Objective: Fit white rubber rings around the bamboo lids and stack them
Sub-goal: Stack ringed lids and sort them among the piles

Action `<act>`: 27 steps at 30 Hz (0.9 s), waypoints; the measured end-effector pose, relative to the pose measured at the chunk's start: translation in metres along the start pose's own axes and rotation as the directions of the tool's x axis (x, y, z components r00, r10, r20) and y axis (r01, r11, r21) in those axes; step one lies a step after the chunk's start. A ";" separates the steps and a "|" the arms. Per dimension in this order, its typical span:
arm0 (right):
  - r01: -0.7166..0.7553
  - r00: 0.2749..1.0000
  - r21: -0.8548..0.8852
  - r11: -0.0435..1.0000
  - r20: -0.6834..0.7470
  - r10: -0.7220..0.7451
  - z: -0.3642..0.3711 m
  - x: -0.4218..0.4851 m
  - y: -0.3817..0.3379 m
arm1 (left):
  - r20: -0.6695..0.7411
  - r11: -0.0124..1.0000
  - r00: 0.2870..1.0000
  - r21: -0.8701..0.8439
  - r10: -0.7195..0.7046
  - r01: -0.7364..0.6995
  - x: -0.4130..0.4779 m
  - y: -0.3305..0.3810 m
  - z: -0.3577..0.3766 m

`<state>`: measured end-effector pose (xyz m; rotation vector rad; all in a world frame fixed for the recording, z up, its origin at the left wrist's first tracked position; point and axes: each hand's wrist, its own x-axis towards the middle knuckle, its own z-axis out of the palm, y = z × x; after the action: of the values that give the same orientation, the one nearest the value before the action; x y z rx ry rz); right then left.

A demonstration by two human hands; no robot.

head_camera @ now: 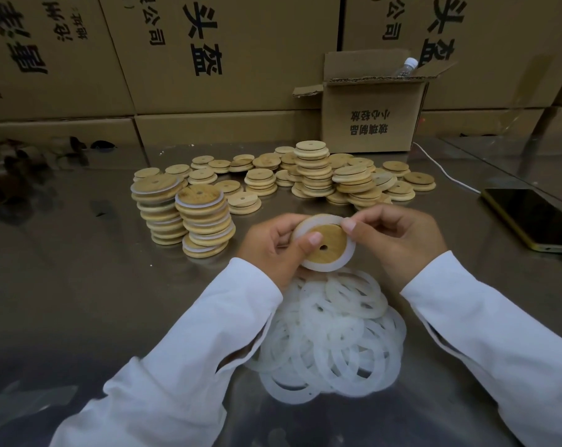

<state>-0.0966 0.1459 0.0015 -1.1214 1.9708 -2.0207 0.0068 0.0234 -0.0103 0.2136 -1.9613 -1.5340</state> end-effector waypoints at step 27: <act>0.052 0.993 -0.075 0.996 -0.101 -0.060 0.014 -0.007 0.001 | -0.089 0.936 0.983 -0.330 -0.159 0.122 -0.001 0.000 0.002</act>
<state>-0.0837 0.1384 -0.0037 -1.1204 2.1000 -2.0912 0.0060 0.0257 -0.0105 0.3005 -1.6051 -1.8671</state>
